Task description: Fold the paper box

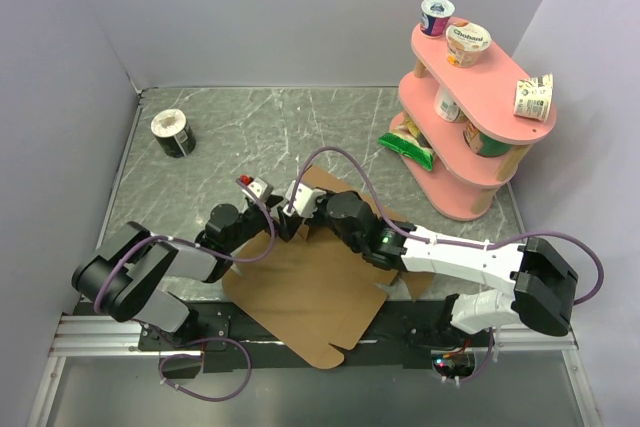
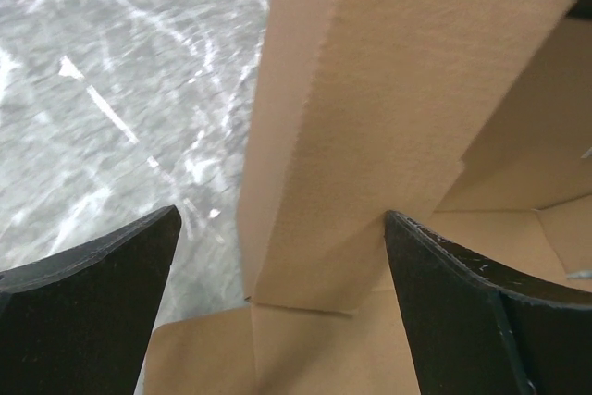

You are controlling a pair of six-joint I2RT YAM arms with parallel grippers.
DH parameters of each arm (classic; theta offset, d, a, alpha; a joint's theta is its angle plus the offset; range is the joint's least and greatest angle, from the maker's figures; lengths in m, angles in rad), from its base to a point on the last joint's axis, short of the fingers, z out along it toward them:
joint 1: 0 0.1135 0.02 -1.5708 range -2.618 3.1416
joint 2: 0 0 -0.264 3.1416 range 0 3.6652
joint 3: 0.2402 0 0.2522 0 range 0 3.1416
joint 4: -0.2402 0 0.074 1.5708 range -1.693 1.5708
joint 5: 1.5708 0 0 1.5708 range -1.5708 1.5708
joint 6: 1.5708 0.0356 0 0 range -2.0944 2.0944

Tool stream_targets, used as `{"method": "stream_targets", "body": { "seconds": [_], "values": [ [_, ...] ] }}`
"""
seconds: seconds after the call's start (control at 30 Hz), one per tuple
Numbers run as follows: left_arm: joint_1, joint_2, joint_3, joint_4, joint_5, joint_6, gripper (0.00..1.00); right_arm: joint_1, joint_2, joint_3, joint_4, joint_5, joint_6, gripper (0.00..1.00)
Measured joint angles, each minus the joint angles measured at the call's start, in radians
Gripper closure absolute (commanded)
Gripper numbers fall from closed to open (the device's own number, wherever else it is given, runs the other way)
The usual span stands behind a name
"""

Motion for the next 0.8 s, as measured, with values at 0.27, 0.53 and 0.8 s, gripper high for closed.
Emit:
{"method": "stream_targets", "body": {
  "seconds": [0.27, 0.53, 0.8],
  "values": [
    [0.000, -0.006, 0.048, -0.019, 0.074, -0.001, 0.03, -0.005, -0.003, 0.031, -0.076, -0.003, 0.016, 0.49],
    [0.000, -0.006, 0.055, -0.027, 0.097, 0.001, 0.04, -0.005, -0.027, 0.031, -0.154, 0.032, 0.034, 0.36],
    [0.000, -0.005, 0.060, -0.026, 0.106, 0.001, 0.05, -0.008, -0.079, 0.028, -0.220, 0.144, 0.065, 0.36]
  ]
}}
